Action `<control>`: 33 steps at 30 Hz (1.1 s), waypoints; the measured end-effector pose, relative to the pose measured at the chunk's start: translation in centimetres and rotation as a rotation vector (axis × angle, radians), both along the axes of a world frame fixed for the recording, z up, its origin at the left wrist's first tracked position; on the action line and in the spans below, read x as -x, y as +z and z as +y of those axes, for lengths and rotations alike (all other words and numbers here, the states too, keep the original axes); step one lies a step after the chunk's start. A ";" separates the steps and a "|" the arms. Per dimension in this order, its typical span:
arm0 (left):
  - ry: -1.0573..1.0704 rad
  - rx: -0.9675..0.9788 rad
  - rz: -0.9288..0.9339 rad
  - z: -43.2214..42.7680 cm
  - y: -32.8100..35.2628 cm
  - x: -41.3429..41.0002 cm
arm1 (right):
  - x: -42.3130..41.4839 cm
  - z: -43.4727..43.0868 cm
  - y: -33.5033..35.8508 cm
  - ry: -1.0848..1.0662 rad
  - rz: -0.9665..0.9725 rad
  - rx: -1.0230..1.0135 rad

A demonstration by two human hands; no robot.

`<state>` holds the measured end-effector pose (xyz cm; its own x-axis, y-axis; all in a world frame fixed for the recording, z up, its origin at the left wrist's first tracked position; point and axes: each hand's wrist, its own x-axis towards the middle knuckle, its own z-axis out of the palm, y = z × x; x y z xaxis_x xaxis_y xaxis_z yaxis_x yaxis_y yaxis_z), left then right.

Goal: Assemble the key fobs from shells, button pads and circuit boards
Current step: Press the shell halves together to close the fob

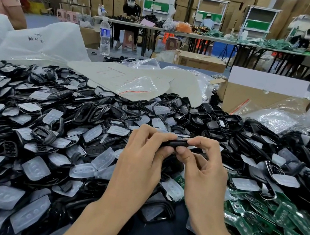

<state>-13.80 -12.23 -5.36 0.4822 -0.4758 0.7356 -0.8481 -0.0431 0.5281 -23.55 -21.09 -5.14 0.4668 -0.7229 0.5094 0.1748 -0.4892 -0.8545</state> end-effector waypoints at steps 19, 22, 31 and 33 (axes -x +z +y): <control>0.122 -0.042 -0.208 -0.5 -0.8 -0.2 | -0.1 -0.3 -1.1 -0.300 0.201 0.426; 0.143 -0.032 -0.227 -0.6 -0.8 -0.2 | -0.1 -0.3 -1.2 -0.341 0.222 0.430; 0.133 -0.067 -0.149 -0.5 -0.6 -0.4 | -0.1 -0.4 -1.2 -0.293 0.240 0.437; 0.123 -0.074 -0.137 -0.5 -0.5 -0.4 | -0.1 -0.5 -1.2 -0.288 0.245 0.425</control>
